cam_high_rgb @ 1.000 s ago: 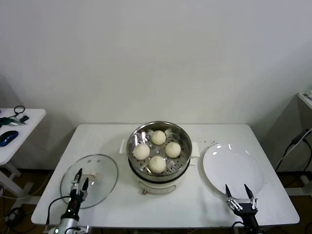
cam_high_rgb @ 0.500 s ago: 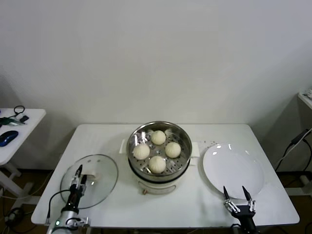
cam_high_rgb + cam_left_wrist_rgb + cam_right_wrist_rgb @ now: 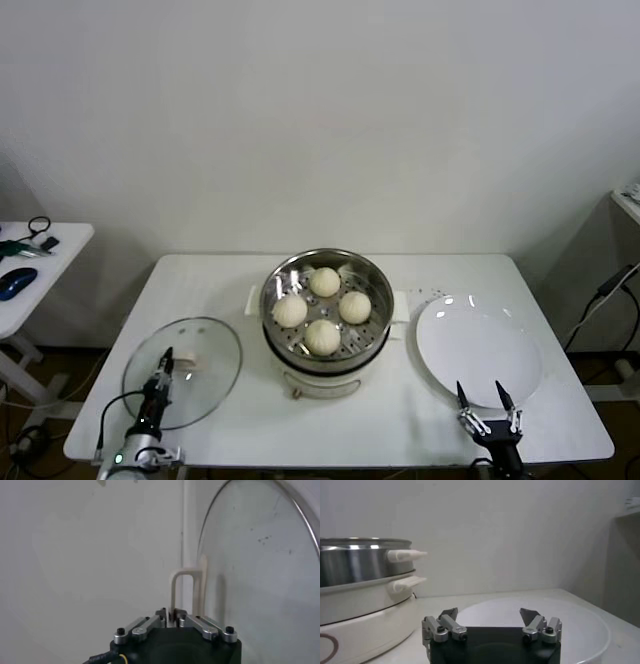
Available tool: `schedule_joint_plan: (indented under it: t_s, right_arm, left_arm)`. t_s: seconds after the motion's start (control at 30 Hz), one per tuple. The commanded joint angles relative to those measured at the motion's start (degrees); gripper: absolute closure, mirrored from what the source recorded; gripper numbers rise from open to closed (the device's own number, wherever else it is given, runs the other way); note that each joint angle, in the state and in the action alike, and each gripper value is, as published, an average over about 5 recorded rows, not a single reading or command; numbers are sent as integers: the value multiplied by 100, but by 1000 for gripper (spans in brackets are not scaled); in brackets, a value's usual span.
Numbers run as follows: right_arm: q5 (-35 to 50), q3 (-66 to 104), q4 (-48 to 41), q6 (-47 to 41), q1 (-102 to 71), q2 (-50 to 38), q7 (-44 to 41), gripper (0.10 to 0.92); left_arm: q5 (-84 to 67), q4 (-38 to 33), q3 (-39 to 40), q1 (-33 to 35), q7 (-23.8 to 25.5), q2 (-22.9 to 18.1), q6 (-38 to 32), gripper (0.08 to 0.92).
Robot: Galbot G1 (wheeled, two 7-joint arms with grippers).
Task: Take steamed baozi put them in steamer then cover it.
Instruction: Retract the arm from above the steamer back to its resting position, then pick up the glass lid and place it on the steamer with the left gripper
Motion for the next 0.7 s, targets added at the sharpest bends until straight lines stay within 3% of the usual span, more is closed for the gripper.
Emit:
schedule_joint_plan:
  t_s: [0.03, 0.37, 0.7]
  right_arm:
    - [-16, 10, -10, 2, -2, 10, 24, 203]
    - [-135, 104, 21, -32, -14, 4, 181, 203]
    - [-390, 191, -28, -217, 81, 45, 520, 203]
  left_arm:
    - [-10, 13, -1, -46, -9, 1, -14, 838]
    - [-773, -1386, -46, 394, 531, 295, 199, 867]
    - [-2200, -2710, -366, 552, 1419, 1275, 698, 867]
